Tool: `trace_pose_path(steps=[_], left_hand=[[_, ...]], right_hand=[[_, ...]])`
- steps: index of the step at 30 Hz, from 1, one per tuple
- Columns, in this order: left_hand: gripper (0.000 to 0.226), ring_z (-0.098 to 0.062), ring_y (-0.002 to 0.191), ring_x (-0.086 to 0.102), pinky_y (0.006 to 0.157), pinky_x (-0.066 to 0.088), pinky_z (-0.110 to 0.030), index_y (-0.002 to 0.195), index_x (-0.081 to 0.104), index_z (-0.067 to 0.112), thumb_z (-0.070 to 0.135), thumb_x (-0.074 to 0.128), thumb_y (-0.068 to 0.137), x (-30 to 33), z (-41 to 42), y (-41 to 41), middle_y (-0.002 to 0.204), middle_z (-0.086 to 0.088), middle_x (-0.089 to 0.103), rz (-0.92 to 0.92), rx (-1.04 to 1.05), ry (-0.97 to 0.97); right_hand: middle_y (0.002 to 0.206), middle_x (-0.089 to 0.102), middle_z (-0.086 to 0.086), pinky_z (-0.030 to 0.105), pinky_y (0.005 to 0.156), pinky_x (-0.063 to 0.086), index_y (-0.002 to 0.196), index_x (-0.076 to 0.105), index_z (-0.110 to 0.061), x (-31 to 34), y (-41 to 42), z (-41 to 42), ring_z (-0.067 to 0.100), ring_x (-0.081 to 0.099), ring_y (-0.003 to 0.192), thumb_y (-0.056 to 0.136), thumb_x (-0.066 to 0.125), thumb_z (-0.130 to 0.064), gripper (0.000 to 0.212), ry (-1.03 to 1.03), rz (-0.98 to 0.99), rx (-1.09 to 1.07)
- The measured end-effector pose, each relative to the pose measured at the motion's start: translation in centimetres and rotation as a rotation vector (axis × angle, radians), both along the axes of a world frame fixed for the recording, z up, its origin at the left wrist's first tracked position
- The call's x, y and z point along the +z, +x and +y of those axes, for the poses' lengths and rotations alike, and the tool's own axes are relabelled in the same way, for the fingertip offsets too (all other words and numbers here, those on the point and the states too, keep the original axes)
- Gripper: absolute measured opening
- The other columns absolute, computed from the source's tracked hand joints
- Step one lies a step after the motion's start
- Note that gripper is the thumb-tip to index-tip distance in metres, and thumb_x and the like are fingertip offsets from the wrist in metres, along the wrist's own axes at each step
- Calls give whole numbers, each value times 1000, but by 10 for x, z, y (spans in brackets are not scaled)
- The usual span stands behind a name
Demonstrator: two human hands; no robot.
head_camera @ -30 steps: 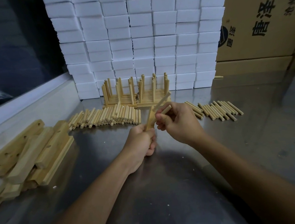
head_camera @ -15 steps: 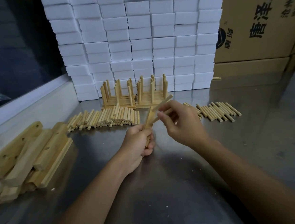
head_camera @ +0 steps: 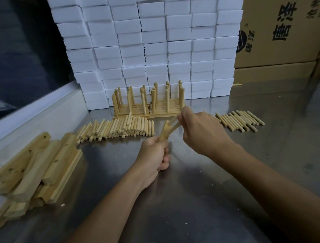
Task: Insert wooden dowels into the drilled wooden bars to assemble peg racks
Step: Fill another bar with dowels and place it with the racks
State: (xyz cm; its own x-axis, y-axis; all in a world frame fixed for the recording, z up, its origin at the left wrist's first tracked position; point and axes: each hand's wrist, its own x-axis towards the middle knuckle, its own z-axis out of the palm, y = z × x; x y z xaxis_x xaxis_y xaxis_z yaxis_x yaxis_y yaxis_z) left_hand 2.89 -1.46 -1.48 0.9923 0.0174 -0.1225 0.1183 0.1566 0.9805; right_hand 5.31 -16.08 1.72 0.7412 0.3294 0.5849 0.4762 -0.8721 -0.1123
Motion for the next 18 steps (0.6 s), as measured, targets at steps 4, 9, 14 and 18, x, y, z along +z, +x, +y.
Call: trace_pose_path(steps=[4,9,14,18], left_hand=[[16,-8,40,34,30,20,-17,90,51,5,1,40,101,-1,0,1,67,-3,39,-2,8,-3],[17,-7,40,34,31,21,-17,90,52,7,2,40,102,-1,-1,-1,67,-2,39,-19,2,17],[19,-6,40,34,31,22,-17,87,52,9,3,41,101,-2,0,-1,66,-2,40,-23,11,32],[20,-7,41,35,32,22,-18,84,51,10,3,42,101,-2,-1,-1,65,-2,40,-24,16,44]], right_hand=[[66,50,2,40,55,46,102,48,-13,2,-3,4,22,49,55,106,23,-42,39,47,75,4],[73,56,8,46,62,50,98,51,-11,4,-3,3,28,55,62,106,25,-41,40,105,131,8],[65,50,3,37,54,41,90,51,-12,1,-1,4,21,48,54,107,27,-38,39,126,107,-19],[63,49,0,34,51,38,92,50,-14,2,-2,5,18,47,52,107,26,-39,37,107,90,-9]])
